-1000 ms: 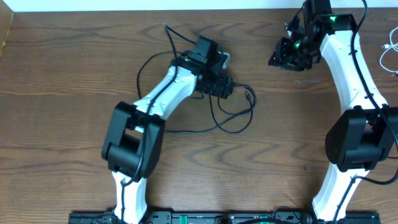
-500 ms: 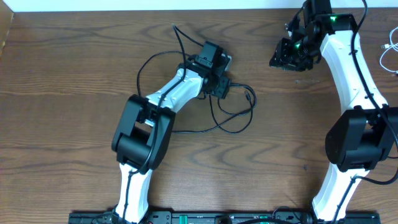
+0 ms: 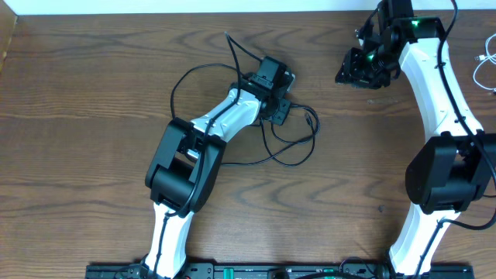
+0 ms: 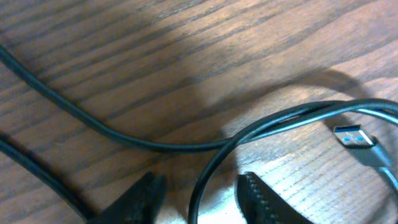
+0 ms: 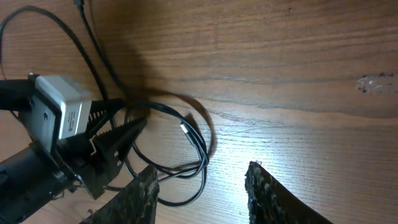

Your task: Untangle cables

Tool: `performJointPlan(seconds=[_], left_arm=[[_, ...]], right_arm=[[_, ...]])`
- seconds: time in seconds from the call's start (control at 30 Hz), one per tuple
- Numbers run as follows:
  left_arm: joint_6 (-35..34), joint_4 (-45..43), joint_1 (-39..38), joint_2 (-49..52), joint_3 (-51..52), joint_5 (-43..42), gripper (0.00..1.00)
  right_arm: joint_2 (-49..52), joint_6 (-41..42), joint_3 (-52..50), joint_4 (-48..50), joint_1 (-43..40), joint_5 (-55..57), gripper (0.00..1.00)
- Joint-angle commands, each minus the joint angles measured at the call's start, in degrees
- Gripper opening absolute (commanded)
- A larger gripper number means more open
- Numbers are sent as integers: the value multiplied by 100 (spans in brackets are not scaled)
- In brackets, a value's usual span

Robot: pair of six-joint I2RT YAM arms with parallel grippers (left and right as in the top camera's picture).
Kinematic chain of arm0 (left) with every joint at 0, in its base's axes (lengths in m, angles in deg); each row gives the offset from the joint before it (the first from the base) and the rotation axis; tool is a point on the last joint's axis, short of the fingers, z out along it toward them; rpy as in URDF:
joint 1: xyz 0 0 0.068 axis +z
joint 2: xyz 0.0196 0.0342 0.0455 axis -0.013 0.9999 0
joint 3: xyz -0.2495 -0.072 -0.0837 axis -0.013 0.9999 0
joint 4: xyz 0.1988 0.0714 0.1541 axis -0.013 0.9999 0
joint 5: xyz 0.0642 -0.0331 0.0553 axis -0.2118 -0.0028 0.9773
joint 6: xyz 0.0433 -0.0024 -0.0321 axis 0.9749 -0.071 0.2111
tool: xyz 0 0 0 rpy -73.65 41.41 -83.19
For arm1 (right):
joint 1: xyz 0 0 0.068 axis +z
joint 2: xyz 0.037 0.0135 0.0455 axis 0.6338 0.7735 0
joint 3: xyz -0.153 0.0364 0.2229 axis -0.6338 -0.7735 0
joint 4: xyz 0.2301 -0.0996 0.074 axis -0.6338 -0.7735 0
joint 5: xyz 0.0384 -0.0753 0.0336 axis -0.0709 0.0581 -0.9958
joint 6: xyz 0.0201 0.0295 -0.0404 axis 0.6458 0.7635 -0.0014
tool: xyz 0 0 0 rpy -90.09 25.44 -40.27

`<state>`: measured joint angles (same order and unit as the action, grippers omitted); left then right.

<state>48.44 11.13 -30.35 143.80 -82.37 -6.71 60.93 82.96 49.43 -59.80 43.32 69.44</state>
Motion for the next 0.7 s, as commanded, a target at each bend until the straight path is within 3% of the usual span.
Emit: performJointPlan(seconds=[0.0, 0.03, 0.07, 0.1, 0.2, 0.5, 0.67], left_arm=[[20, 68, -107, 374, 33, 382, 34], [17, 63, -127, 374, 33, 428, 28], [17, 57, -155, 372, 31, 498, 9], [-24, 81, -155, 352, 24, 492, 7], [-262, 411, -116, 192, -59, 214, 8], [-678, 1484, 448, -892, -146, -1663, 7], [-826, 1556, 750, -1517, -146, -1810, 7]], right_arm=[[-177, -109, -22, -24, 31, 9, 43], [-177, -127, -22, -31, 31, 7, 43], [-177, -127, -22, -48, 42, 4, 43], [-177, -146, -22, -68, 57, 2, 43], [-177, -457, -22, -70, 111, -210, 42], [-175, -1375, -22, -39, 472, -621, 43], [-175, -1864, -22, -66, 667, -643, 45]])
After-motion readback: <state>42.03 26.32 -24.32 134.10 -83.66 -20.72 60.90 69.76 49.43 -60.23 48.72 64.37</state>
